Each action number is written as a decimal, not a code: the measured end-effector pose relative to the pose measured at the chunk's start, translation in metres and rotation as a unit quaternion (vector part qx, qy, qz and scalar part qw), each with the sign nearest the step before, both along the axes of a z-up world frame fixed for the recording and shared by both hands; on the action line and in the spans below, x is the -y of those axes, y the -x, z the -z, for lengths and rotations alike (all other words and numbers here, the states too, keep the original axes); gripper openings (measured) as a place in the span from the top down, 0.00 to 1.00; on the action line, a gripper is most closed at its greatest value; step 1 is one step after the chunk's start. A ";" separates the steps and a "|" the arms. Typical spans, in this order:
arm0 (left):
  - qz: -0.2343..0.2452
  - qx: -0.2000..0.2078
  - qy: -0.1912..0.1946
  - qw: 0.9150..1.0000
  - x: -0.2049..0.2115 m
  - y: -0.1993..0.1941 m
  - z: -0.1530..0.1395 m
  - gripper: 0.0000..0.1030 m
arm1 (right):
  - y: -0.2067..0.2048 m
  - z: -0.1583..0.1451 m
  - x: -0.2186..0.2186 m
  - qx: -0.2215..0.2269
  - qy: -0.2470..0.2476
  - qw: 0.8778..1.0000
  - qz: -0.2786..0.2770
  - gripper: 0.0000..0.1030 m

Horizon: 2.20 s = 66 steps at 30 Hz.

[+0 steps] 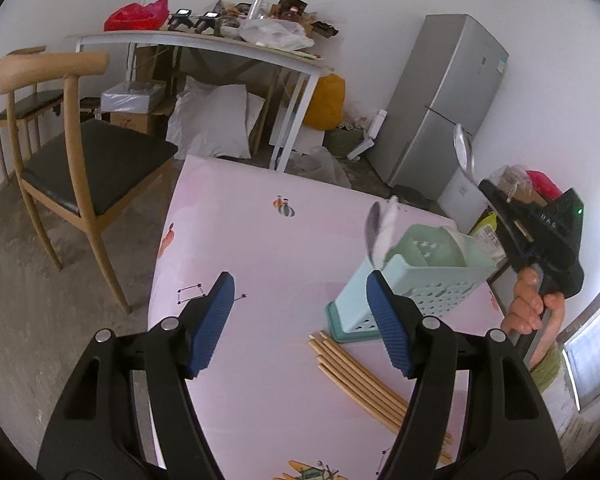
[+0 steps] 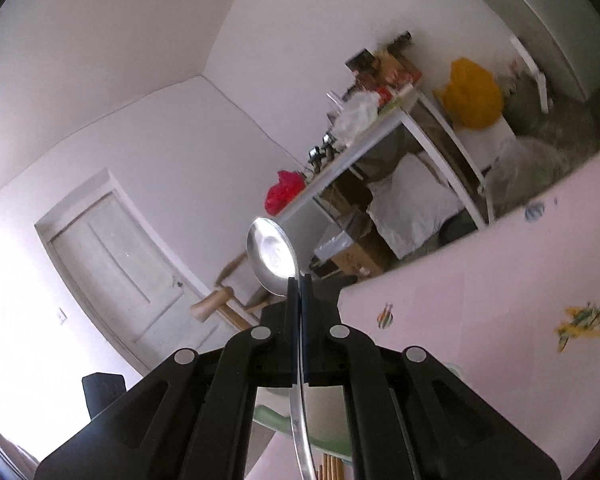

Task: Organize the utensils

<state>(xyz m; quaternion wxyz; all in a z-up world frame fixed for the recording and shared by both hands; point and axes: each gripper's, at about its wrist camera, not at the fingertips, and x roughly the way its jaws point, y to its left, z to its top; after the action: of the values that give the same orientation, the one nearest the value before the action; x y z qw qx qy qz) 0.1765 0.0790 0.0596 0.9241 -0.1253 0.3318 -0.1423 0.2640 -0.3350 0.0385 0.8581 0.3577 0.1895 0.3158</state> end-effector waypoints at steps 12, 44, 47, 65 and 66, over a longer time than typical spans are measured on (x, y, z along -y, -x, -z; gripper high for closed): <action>-0.014 -0.009 0.011 1.000 -0.009 -0.005 0.015 0.37 | -0.004 0.007 -0.001 -0.005 0.004 1.000 -0.007 0.99; 0.023 -0.073 0.020 0.997 0.021 0.031 0.050 0.63 | 0.160 0.070 -0.026 -0.139 0.349 0.926 0.027 0.99; 0.027 -0.086 0.002 0.996 0.027 0.038 0.070 0.63 | 0.162 0.066 -0.050 -0.116 0.432 0.893 0.033 0.98; 0.023 -0.090 -0.028 0.995 0.023 0.038 0.101 0.63 | 0.140 0.055 -0.058 -0.157 0.439 0.882 -0.062 0.70; 0.023 -0.091 -0.028 0.995 0.022 0.038 0.102 0.63 | 0.137 0.055 -0.055 -0.164 0.429 0.886 -0.062 0.66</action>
<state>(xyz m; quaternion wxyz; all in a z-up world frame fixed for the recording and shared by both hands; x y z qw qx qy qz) 0.1384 0.0573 -0.0426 0.8897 -0.1046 0.4211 -0.1422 0.1272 -0.2799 -0.0161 0.8632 -0.0109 0.4662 0.1936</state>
